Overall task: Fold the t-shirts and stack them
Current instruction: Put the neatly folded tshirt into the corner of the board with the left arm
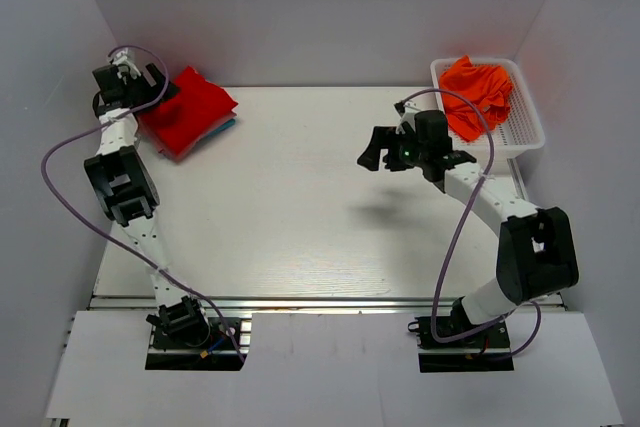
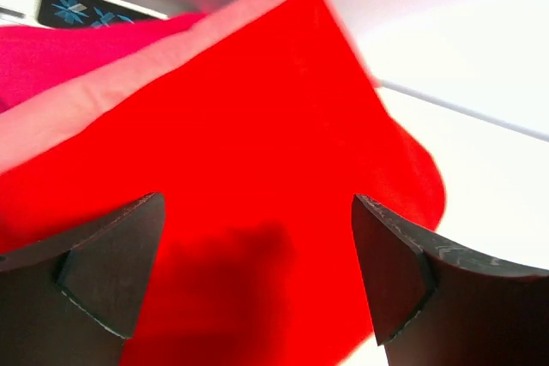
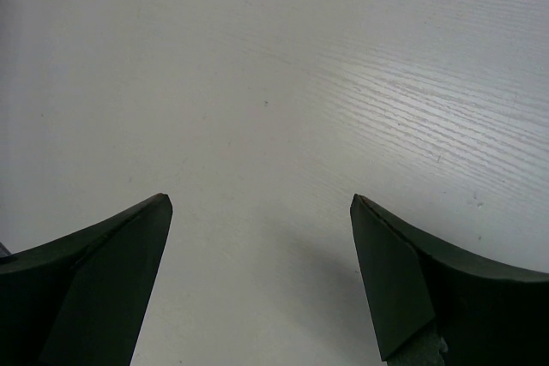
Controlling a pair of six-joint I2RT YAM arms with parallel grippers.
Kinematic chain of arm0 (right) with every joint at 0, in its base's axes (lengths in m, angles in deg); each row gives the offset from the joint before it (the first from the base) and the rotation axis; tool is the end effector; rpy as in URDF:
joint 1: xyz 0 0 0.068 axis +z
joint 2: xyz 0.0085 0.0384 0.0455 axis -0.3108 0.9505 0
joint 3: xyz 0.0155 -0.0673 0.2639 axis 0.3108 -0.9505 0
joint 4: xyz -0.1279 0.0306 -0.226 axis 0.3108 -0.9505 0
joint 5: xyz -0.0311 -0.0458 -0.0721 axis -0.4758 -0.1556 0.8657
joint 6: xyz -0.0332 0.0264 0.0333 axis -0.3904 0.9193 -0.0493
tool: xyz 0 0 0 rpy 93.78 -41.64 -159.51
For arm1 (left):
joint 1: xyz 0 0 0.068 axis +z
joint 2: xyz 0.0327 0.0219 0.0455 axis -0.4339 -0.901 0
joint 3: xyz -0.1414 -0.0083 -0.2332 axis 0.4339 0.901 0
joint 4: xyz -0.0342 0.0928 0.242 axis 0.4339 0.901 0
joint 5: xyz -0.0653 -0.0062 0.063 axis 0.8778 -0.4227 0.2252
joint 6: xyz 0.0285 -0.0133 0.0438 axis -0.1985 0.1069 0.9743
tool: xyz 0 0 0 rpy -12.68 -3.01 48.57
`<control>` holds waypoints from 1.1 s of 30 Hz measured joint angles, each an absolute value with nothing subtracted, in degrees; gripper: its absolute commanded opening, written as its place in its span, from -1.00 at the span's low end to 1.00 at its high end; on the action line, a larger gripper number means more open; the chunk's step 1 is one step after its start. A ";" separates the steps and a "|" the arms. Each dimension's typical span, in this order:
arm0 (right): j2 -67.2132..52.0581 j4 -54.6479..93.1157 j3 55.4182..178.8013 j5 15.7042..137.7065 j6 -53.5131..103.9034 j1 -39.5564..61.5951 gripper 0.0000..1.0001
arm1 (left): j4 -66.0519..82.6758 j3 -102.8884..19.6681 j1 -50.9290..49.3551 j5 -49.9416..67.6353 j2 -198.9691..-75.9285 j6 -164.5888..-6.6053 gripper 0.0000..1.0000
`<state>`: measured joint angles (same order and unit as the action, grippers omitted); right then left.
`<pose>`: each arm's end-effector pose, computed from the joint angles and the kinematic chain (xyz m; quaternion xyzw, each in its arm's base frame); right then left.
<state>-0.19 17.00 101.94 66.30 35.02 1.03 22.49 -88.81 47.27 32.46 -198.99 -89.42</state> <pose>0.3271 0.1252 0.2600 -0.0961 0.8570 0.2796 0.4221 0.5233 0.1865 0.2254 -0.1326 0.8321 -0.2111 0.4953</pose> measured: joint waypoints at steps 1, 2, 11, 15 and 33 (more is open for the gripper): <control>-1.42 17.09 101.24 66.19 35.02 1.03 0.81 | 22.64 -87.15 47.06 30.89 -196.80 -89.59 1.00; -2.57 17.65 100.48 66.02 35.05 1.03 0.81 | 22.38 -85.18 46.88 29.62 -194.35 -89.81 1.00; -10.62 22.18 92.22 64.69 35.88 1.03 0.81 | 21.14 -76.90 43.41 25.71 -167.80 -89.87 1.00; -14.46 24.10 87.69 66.11 36.73 1.03 0.81 | 16.77 -63.33 36.61 23.72 -155.36 -89.70 1.00; -27.56 35.64 66.95 69.67 41.69 1.03 0.81 | 14.05 -13.08 3.58 4.55 -137.44 -86.05 1.00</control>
